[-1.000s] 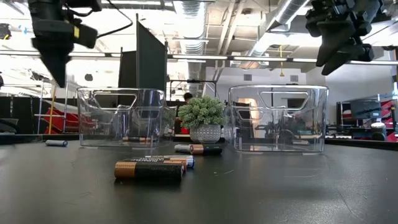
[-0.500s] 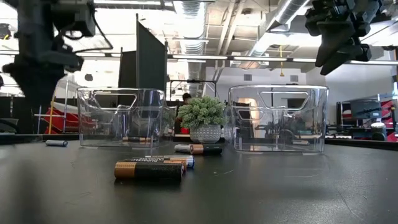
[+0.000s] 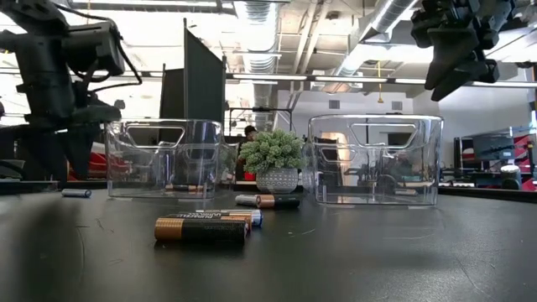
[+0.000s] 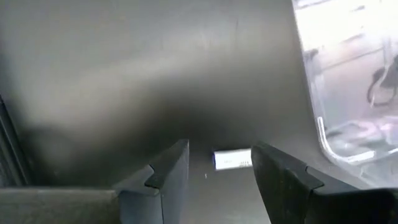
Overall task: Sort batteries
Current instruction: Adjust the transparent bins
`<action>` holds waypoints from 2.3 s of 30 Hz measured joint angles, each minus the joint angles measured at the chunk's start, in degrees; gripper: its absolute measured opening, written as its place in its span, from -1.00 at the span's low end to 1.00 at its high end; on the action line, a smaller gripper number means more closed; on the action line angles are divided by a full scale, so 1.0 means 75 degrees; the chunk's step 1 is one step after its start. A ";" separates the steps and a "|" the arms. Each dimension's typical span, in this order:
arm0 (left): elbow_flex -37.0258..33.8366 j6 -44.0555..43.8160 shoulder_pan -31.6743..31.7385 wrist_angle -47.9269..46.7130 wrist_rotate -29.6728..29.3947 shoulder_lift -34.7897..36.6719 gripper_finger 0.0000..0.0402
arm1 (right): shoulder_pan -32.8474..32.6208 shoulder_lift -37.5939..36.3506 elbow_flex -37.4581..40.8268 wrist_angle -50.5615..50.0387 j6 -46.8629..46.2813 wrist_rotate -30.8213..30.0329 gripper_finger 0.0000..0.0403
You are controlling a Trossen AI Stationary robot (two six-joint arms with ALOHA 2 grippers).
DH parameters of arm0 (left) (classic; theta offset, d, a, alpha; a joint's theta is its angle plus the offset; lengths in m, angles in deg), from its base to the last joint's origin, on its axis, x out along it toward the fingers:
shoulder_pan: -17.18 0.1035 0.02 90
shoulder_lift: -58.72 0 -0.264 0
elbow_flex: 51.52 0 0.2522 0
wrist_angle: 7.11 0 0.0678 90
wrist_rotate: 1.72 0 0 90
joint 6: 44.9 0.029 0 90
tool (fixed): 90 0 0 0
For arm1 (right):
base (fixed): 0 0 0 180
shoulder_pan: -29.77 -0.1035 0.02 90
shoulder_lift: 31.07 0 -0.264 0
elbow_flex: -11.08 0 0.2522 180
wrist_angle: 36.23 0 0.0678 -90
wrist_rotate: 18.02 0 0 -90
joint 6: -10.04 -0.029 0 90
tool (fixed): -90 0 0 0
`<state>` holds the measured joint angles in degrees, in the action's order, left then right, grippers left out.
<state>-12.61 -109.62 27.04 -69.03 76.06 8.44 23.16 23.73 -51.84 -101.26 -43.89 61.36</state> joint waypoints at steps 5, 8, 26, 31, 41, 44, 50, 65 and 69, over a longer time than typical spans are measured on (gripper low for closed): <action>0.0003 0.0093 0.0004 0.0047 -0.0632 -0.0003 -0.16 | 0.0000 0.0000 0.0000 0.0010 0.0043 0.0000 -0.27; 0.0009 0.0382 0.0001 0.0055 -0.0778 -0.0003 -0.16 | 0.0000 0.0000 0.0000 0.0010 0.0058 0.0000 -0.27; 0.0600 0.4433 -0.0028 -0.0039 -0.0606 0.0450 -0.16 | 0.0000 0.0000 0.0000 0.0024 0.0064 0.0000 -0.27; 0.0600 0.4362 -0.0034 -0.0003 0.0252 0.0211 -0.22 | 0.0000 0.0000 0.0000 0.0103 0.0090 0.0000 -0.27; 0.0600 0.4648 -0.0034 -0.0026 0.0576 0.0207 -0.96 | 0.0000 0.0000 0.0000 0.0112 0.0207 0.0000 -0.27; 0.0602 0.4937 -0.0034 0.0054 0.0764 0.0207 -0.98 | 0.0000 0.0000 0.0000 0.0119 0.0292 0.0000 -0.27; 0.0603 0.3708 -0.0034 0.0006 0.0556 0.0204 -1.00 | 0.0000 0.0000 0.0000 0.0121 0.0494 0.0000 -0.27; -0.0539 -0.1936 -0.0118 0.2245 -0.0583 0.0210 -1.00 | 0.0000 0.0000 -0.0001 0.0126 0.0709 -0.0003 -0.27; -0.0748 -0.2991 -0.0118 0.2787 -0.1152 0.0213 -1.00 | 0.0000 0.0000 -0.0002 0.0129 0.0867 -0.0003 -0.27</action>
<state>-18.22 -132.05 26.15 -48.13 67.42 10.04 23.16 23.73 -51.86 -100.29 -37.39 61.34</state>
